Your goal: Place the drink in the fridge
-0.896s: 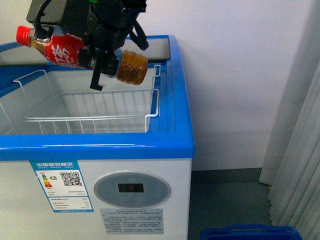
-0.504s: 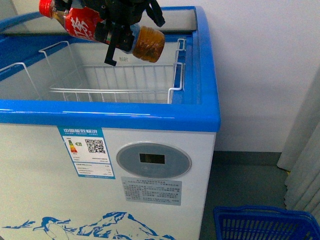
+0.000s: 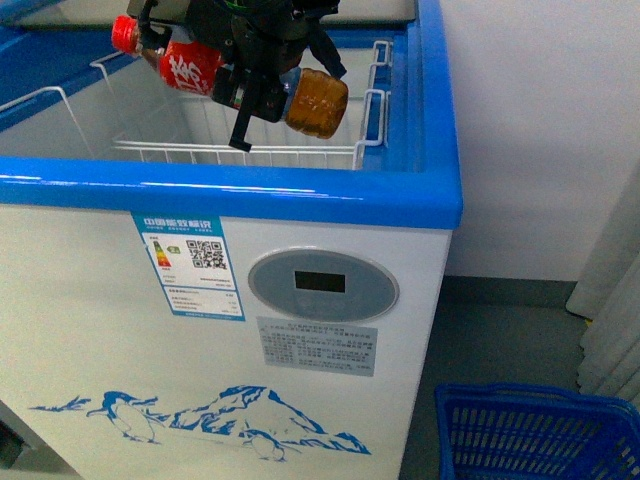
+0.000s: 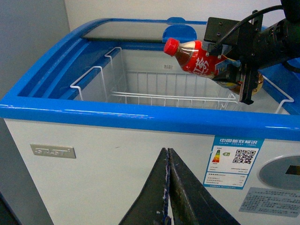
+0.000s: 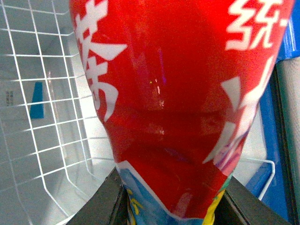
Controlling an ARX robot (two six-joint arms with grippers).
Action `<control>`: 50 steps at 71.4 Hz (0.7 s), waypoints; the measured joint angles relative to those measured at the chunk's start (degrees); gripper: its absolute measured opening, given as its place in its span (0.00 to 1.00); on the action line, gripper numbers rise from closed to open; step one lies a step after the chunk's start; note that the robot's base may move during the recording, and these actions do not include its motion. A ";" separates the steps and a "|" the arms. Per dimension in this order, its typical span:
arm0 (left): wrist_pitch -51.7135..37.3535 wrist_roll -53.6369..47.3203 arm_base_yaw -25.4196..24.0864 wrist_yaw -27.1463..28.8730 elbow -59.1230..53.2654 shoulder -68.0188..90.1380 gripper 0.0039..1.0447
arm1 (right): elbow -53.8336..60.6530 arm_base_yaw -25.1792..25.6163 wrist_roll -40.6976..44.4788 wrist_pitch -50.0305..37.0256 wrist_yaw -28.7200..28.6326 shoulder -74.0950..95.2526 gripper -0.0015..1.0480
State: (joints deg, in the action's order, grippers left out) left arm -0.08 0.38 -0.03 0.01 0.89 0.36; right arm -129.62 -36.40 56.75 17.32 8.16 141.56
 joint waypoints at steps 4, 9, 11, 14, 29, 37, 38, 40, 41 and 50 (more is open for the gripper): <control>0.02 0.00 0.00 0.00 0.00 0.00 0.02 | -0.09 0.00 -0.66 -0.28 -0.02 0.68 0.34; 0.00 0.00 0.00 0.00 0.00 0.00 0.02 | -0.26 0.00 -1.73 -0.33 0.00 2.08 0.34; 0.00 0.00 0.00 0.00 0.00 0.00 0.02 | -0.26 0.00 -1.86 -0.37 0.00 2.51 0.34; 0.00 0.00 0.00 0.00 0.00 0.00 0.02 | -0.26 0.00 -1.95 -0.63 0.02 3.10 0.34; 0.00 0.00 0.00 0.00 0.00 0.00 0.02 | 0.07 0.00 -2.16 -3.37 0.13 4.79 0.34; 0.02 0.00 0.00 0.00 0.00 0.00 0.02 | 1.31 0.00 -2.49 -4.50 0.04 4.79 0.45; 0.02 0.00 0.00 0.00 0.00 0.00 0.02 | 1.60 0.00 -2.58 -4.57 0.02 4.79 0.49; 0.02 0.00 0.00 0.00 0.00 0.00 0.02 | 2.03 0.00 -2.86 -4.68 -0.13 4.79 0.56; 0.02 0.00 0.00 -0.02 0.00 0.00 0.02 | 2.25 0.00 -3.02 -4.76 -0.33 4.79 0.59; 0.00 0.00 0.00 0.00 0.00 0.00 0.02 | 3.98 0.00 -3.61 -5.99 -0.59 4.04 0.91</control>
State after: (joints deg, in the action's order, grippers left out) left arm -0.08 0.38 -0.03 0.01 0.89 0.36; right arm -125.64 -36.40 53.15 11.33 7.57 145.60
